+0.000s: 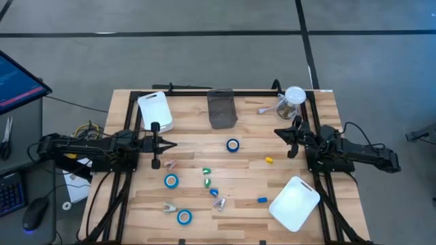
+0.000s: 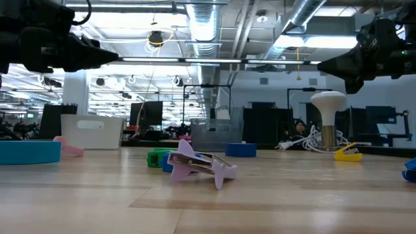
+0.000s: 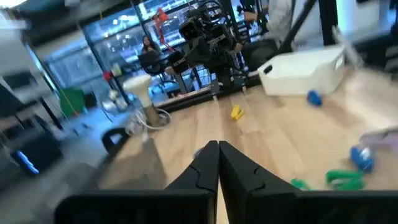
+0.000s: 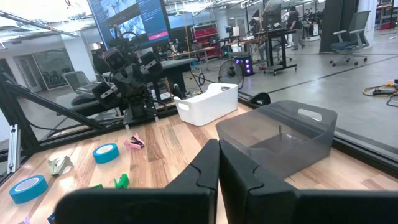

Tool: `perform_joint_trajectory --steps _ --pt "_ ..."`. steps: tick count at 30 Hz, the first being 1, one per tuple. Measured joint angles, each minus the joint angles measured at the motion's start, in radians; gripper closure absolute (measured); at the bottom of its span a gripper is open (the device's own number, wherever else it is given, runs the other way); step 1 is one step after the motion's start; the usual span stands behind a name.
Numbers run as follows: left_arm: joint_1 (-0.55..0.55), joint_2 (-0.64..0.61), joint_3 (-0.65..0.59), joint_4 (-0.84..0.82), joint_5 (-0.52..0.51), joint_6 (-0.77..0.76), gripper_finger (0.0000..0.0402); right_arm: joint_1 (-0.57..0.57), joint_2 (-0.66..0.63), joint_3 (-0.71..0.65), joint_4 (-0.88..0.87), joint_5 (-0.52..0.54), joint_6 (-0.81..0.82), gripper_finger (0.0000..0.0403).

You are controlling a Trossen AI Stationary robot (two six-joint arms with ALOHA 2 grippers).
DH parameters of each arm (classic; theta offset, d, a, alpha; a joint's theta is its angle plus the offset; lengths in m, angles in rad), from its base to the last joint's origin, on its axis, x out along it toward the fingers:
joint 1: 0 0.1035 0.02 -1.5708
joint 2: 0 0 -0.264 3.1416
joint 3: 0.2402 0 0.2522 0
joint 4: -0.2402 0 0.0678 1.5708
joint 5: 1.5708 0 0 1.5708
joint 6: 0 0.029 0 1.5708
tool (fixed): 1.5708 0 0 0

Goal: Pick and place Stapler, Stapler remover, tape
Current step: Put the blue tape into the bottom white bin

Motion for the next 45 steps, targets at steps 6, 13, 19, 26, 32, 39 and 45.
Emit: perform_joint_trajectory --steps 6,13,19,26,32,39,45 --pt "0.000 0.000 0.000 0.000 0.000 -0.336 0.0398 0.000 0.000 0.000 0.000 0.000 0.000 0.0402" --pt "0.000 0.000 0.000 0.007 0.000 -0.500 0.0398 0.000 0.000 0.000 0.000 0.000 -0.023 0.0402" --pt "0.000 0.000 0.000 0.007 0.000 -0.500 0.0398 0.000 0.000 0.000 0.000 0.000 -0.026 0.0402" --pt "0.000 0.000 0.000 0.007 0.000 -0.504 0.0398 0.000 0.000 0.000 0.000 0.000 -0.026 0.0402" --pt "0.000 0.000 0.000 0.016 0.000 -0.559 0.0398 0.000 0.000 0.000 0.000 0.000 0.005 0.0402" --pt "0.000 0.000 0.000 0.048 -0.025 -0.526 0.0398 0.000 0.000 0.004 0.046 0.000 0.059 0.0402" --pt "0.001 0.008 0.048 0.097 -0.153 -0.554 0.0398 0.029 0.000 0.107 -0.008 0.009 0.155 0.0402"
